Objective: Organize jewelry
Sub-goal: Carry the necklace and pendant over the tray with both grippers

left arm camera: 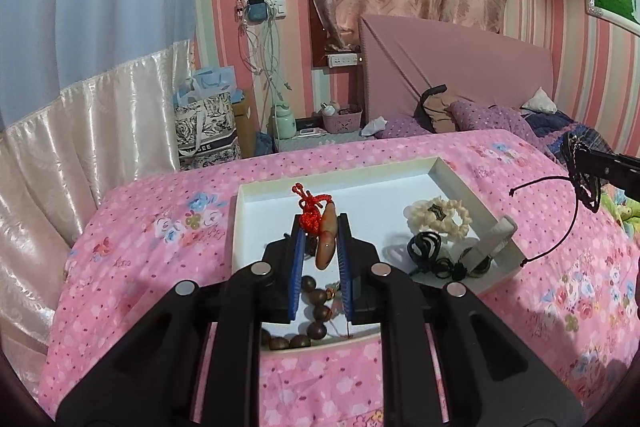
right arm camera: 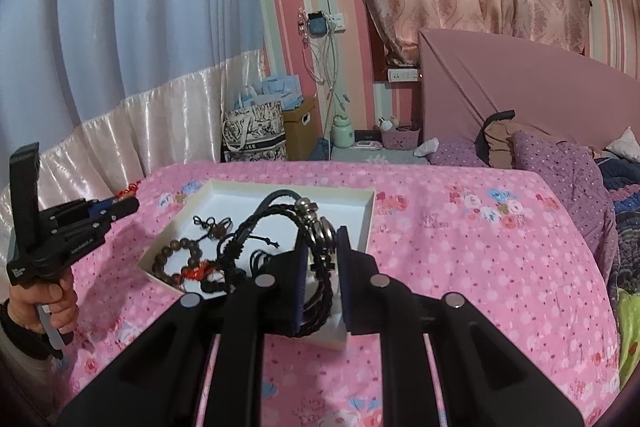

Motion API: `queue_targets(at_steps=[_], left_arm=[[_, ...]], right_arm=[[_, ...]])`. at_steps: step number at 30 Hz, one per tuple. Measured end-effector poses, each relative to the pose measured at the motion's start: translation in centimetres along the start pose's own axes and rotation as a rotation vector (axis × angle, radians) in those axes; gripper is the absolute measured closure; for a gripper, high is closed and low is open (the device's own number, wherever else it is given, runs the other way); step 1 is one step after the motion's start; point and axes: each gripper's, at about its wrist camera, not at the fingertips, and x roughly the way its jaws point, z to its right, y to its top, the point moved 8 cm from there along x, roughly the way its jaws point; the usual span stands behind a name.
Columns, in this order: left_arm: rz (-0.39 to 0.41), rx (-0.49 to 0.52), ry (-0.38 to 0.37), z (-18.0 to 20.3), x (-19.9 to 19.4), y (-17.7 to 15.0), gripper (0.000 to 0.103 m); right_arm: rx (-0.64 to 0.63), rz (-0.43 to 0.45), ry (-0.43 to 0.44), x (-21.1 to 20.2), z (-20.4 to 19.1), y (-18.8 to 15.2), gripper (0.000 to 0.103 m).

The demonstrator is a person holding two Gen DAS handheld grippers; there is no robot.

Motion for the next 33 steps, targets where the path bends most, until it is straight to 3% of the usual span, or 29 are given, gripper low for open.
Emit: queue_targets(at_steps=[9, 15, 18, 25, 33], left_arm=[[-0.002, -0.026, -0.024, -0.2, 2.0, 1.7, 0.089], [-0.004, -0.059, -0.073, -0.9, 3.5, 1.4, 0.089], [0.003, -0.079, -0.119, -1.3, 4.3, 0.6, 0.089], [-0.047, -0.056, -0.073, -2.2, 7.5, -3.0, 0.089], [-0.061, -0.048, -0.07, -1.2, 9.1, -4.7, 0.089]], right_arm=[[0.003, -0.017, 0.03, 3.0, -0.6, 1.8, 0.089], [0.006, -0.064, 0.048, 6.1, -0.9, 1.1, 0.089], [0.04, -0.06, 0.101, 7.4, -1.3, -0.1, 0.089], [0.081, -0.007, 0.129, 9.5, -3.2, -2.2, 0.089], [0.027, -0.111, 0.096, 12.5, -4.6, -5.2, 0.089]])
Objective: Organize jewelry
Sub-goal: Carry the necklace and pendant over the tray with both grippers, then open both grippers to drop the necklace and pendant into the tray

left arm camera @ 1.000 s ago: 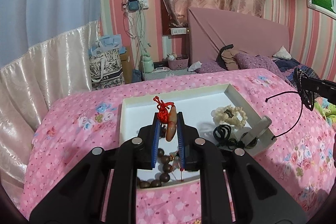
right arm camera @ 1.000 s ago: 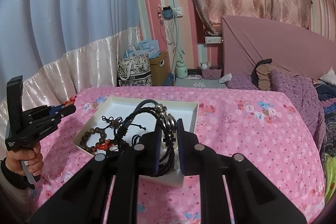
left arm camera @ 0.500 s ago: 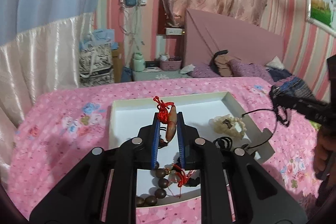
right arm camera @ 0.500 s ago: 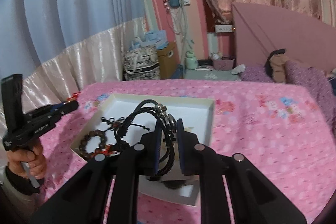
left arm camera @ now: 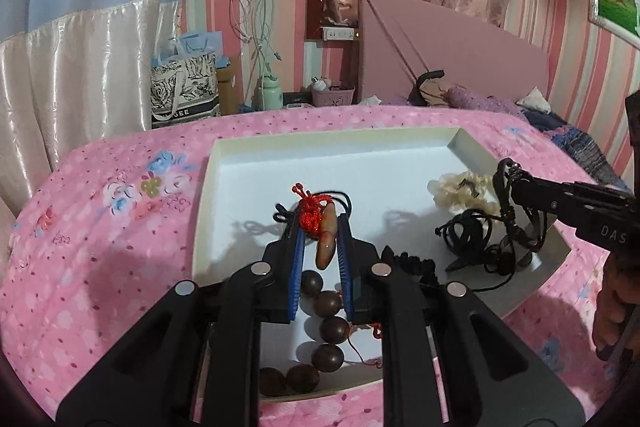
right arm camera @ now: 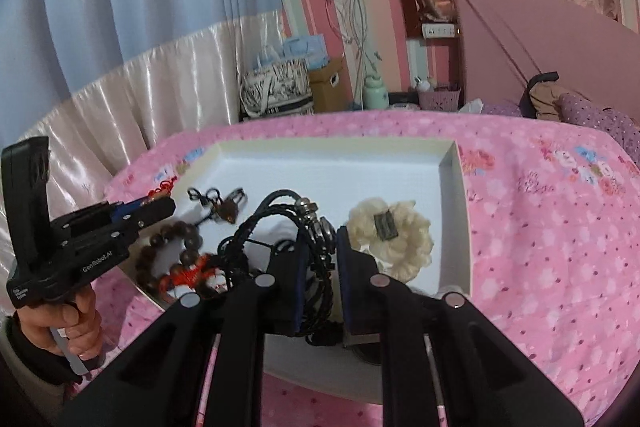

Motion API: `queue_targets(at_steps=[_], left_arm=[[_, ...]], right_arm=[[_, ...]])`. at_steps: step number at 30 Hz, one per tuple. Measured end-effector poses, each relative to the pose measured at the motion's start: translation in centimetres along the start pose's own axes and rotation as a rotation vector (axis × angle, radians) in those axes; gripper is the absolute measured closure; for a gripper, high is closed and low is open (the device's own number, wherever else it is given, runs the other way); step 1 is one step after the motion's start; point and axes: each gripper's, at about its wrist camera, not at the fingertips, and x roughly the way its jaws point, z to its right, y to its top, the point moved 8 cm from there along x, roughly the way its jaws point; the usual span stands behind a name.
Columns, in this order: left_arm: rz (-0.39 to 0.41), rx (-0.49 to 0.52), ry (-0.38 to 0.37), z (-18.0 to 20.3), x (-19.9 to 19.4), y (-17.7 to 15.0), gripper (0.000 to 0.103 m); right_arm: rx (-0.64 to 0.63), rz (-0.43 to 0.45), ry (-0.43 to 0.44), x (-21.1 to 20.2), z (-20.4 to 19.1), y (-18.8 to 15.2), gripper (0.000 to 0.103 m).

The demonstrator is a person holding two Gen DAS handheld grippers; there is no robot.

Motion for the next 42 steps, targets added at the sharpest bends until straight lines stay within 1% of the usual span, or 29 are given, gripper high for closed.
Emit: queue_targets(at_steps=[2, 4, 7, 9, 11, 14, 17, 21, 26, 30, 39, 42], left_arm=[[-0.012, 0.001, -0.002, 0.3, 0.6, -0.6, 0.089], [-0.016, 0.009, -0.006, 1.0, 1.1, -1.1, 0.089], [0.001, 0.047, -0.009, 2.0, 1.0, -1.3, 0.089], [0.031, 0.063, -0.011, 2.5, 0.4, -1.1, 0.089], [0.029, 0.083, 0.007, 2.8, 0.6, -1.2, 0.089], [0.021, 0.079, 0.024, 2.6, 0.7, -1.2, 0.088], [-0.001, 0.053, 0.042, 1.9, 1.1, -1.3, 0.088], [-0.011, 0.023, 0.05, 1.3, 1.3, -1.4, 0.088], [-0.016, 0.022, 0.061, 1.2, 1.4, -1.5, 0.088], [-0.02, 0.013, 0.063, 1.0, 1.4, -1.5, 0.087], [-0.025, 0.009, 0.066, 0.9, 1.4, -1.6, 0.085], [-0.026, 0.005, 0.068, 0.8, 1.4, -1.6, 0.084]], right_arm=[[-0.006, -0.002, -0.006, 0.2, -0.1, -0.2, 0.089], [-0.028, 0.004, -0.03, 0.3, -0.1, -0.5, 0.089], [-0.063, 0.018, -0.086, 0.3, 0.1, -0.8, 0.089], [-0.062, 0.013, -0.095, 0.4, 0.2, -0.9, 0.089], [-0.07, 0.015, -0.124, 0.5, 0.6, -1.1, 0.089], [-0.066, 0.015, -0.128, 0.6, 0.8, -1.1, 0.089], [-0.078, 0.024, -0.143, 0.3, 1.0, -1.1, 0.089], [-0.082, 0.04, -0.112, -0.2, 0.5, -0.8, 0.089], [-0.132, 0.018, -0.082, 0.3, -1.3, -1.2, 0.089], [-0.177, 0.005, -0.101, 0.8, -2.0, -1.8, 0.089], [-0.166, 0.011, -0.105, 0.5, -1.9, -1.8, 0.088], [-0.155, 0.019, -0.093, 0.3, -1.8, -1.4, 0.087]])
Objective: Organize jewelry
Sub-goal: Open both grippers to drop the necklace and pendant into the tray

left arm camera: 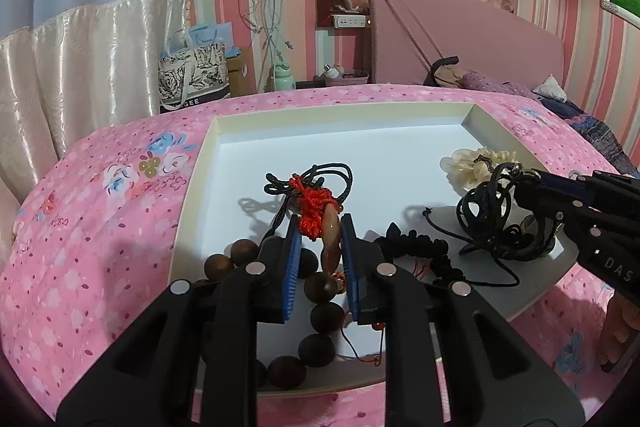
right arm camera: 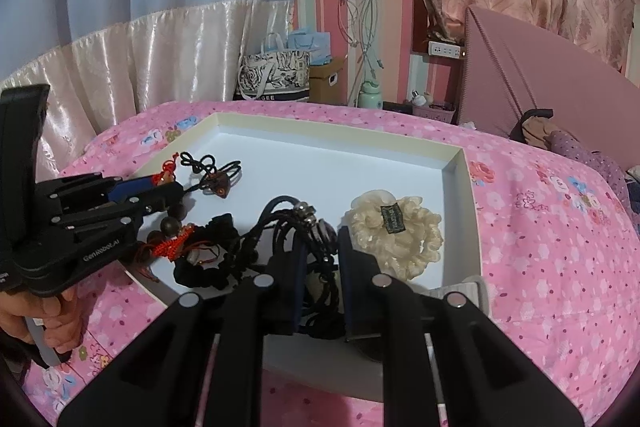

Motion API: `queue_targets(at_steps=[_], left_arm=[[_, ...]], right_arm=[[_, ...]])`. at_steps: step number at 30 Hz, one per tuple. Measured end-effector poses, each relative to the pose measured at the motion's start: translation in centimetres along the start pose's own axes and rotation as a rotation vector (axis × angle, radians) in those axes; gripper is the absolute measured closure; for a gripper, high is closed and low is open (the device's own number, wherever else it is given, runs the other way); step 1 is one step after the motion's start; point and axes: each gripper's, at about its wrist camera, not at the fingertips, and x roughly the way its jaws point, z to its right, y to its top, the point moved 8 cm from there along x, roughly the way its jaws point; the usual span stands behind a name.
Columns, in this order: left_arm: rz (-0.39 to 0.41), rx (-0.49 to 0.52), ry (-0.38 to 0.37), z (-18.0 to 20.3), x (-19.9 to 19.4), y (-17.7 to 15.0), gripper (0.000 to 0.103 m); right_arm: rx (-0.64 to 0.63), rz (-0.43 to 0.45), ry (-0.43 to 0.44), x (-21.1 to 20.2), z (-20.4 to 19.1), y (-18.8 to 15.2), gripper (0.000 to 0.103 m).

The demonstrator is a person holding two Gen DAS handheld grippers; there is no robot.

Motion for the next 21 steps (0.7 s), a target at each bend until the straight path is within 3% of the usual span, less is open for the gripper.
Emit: queue_targets(at_steps=[4, 10, 16, 21], left_arm=[[0.003, -0.006, 0.001, -0.2, 0.0, 0.0, 0.076], [0.009, -0.009, -0.006, -0.2, -0.2, 0.1, 0.063], [0.018, -0.033, -0.018, -1.5, -1.0, 0.8, 0.055], [0.096, -0.135, -0.011, -6.2, -4.6, 3.7, 0.041]], right_arm=[[0.009, 0.017, 0.016, -0.4, 0.0, 0.4, 0.074], [0.018, 0.041, 0.031, -1.1, 0.2, 0.8, 0.074], [0.086, 0.086, 0.013, -2.7, 2.9, 1.7, 0.068], [0.135, 0.134, -0.017, -4.7, 5.4, 2.8, 0.063]])
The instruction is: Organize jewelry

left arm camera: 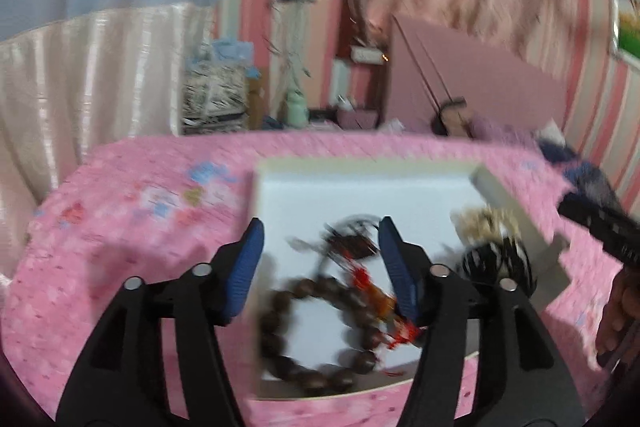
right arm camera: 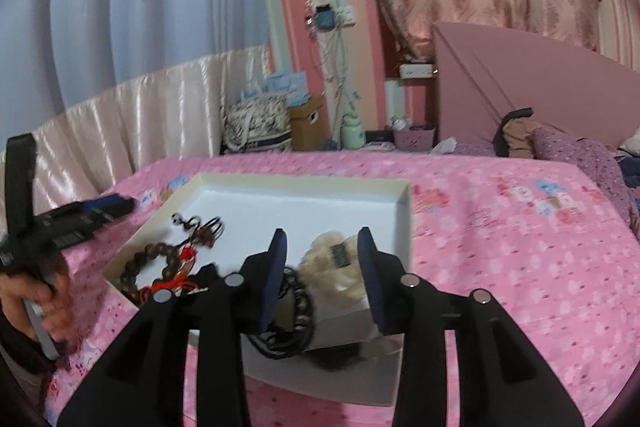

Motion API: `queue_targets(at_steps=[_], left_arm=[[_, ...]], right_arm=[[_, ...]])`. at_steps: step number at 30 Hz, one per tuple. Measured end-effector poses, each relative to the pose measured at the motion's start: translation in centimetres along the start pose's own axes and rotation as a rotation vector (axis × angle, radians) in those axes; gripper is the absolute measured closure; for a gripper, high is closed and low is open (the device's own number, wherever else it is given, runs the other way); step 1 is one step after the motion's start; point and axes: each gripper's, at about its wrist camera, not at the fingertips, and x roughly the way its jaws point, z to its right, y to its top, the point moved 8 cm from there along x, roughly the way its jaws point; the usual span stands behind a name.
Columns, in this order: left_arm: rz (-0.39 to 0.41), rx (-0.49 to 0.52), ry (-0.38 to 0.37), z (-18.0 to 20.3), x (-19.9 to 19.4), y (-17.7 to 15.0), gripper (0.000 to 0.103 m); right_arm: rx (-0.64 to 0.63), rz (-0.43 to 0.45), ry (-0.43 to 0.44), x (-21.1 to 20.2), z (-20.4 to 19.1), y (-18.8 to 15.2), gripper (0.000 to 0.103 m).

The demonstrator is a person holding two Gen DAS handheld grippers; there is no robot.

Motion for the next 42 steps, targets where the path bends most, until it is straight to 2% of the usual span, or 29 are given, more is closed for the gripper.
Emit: queue_targets(at_steps=[3, 7, 11, 16, 22, 29, 33, 36, 37, 39, 41, 42], left_arm=[[0.019, -0.045, 0.064, -3.5, -1.5, 1.6, 0.04], [0.043, -0.064, 0.146, -6.6, -2.5, 2.5, 0.036], [0.028, -0.118, 0.146, -8.2, -1.6, 2.0, 0.036], [-0.002, -0.064, 0.157, -7.0, 0.2, 0.5, 0.036], [-0.038, 0.01, 0.166, -5.0, 2.4, -1.2, 0.036], [-0.037, -0.005, 0.196, -5.9, 2.4, -1.3, 0.033], [-0.015, -0.013, 0.203, -6.0, 1.8, -1.0, 0.02], [0.017, 0.004, 0.219, -5.4, 1.0, -0.1, 0.012], [0.032, -0.002, 0.217, -5.1, 0.6, 0.4, 0.008], [0.05, -0.01, 0.213, -4.6, -0.5, 0.9, 0.003], [0.062, -0.015, 0.206, -4.1, -1.8, 0.8, 0.003], [0.064, -0.009, 0.196, -3.6, -2.5, 0.5, 0.003]], right_arm=[[0.028, 0.035, -0.034, -1.3, 1.9, 1.1, 0.055], [0.062, 0.048, -0.089, -2.0, 4.8, 1.7, 0.05], [0.098, 0.022, -0.148, -1.4, 7.5, 1.4, 0.049], [0.095, -0.032, -0.187, 0.0, 8.8, 0.6, 0.048], [0.069, -0.068, -0.194, 1.1, 8.6, -0.7, 0.048], [0.05, -0.061, -0.201, 0.9, 7.9, -0.8, 0.044], [0.041, -0.047, -0.187, 0.4, 7.0, -0.5, 0.033], [0.021, -0.027, -0.163, -0.4, 5.4, 0.4, 0.031], [0.019, -0.012, -0.151, -0.7, 4.8, 0.7, 0.024], [0.036, -0.003, -0.132, -1.6, 3.4, 1.2, 0.019], [0.026, -0.007, -0.111, -2.6, 2.0, 0.7, 0.019], [0.021, -0.002, -0.112, -3.2, 1.6, 0.4, 0.014]])
